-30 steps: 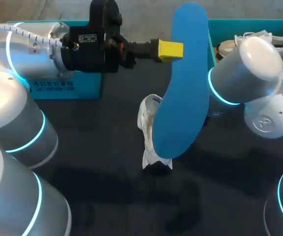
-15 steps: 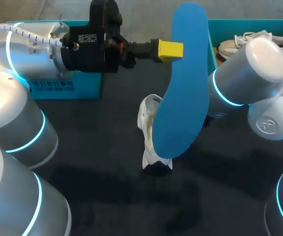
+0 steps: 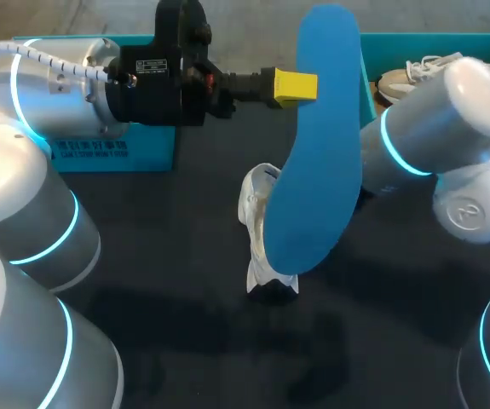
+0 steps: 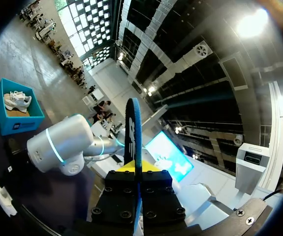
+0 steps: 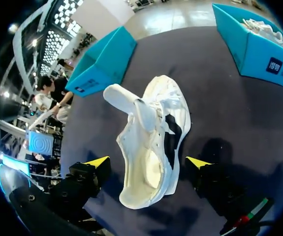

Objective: Take the shoe out of the shoebox, open the shoe tongue, remove and reinsert the insole, then place the shoe into the shoebox

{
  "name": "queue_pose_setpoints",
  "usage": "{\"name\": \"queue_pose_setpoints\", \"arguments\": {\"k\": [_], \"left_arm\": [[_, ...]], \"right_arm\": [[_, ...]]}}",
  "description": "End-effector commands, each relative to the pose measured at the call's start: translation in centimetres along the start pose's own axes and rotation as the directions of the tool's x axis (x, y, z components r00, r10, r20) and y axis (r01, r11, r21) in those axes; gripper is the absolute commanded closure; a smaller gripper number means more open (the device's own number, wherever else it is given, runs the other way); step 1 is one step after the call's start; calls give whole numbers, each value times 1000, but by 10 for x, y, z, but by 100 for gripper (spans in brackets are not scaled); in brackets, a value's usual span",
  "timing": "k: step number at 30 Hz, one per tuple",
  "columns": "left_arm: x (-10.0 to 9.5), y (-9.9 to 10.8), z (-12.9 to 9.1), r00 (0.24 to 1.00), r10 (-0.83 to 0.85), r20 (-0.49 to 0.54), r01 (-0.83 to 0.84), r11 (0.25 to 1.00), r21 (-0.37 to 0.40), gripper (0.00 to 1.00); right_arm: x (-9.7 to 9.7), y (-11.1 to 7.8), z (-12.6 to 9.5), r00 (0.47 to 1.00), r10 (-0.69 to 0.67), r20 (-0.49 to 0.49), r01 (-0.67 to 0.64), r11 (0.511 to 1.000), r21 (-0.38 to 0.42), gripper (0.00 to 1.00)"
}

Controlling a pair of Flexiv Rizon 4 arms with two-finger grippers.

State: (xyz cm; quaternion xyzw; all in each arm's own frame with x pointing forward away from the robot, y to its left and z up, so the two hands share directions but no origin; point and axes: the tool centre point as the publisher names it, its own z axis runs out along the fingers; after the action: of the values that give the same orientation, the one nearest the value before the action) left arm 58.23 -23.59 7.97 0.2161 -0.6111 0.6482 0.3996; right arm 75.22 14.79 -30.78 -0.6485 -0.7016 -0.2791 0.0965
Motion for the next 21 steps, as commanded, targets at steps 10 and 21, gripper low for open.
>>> {"name": "queue_pose_setpoints", "arguments": {"k": [10, 21], "left_arm": [[-1, 1, 2, 1000, -1, 1, 1, 1000, 1, 100], [-1, 1, 2, 1000, -1, 1, 1, 1000, 1, 100]], "right_arm": [[-22, 19, -71, 904, 20, -426, -67, 993, -97, 0], [-38, 55, -120, 814, -52, -578, 0, 996, -90, 0]]}}
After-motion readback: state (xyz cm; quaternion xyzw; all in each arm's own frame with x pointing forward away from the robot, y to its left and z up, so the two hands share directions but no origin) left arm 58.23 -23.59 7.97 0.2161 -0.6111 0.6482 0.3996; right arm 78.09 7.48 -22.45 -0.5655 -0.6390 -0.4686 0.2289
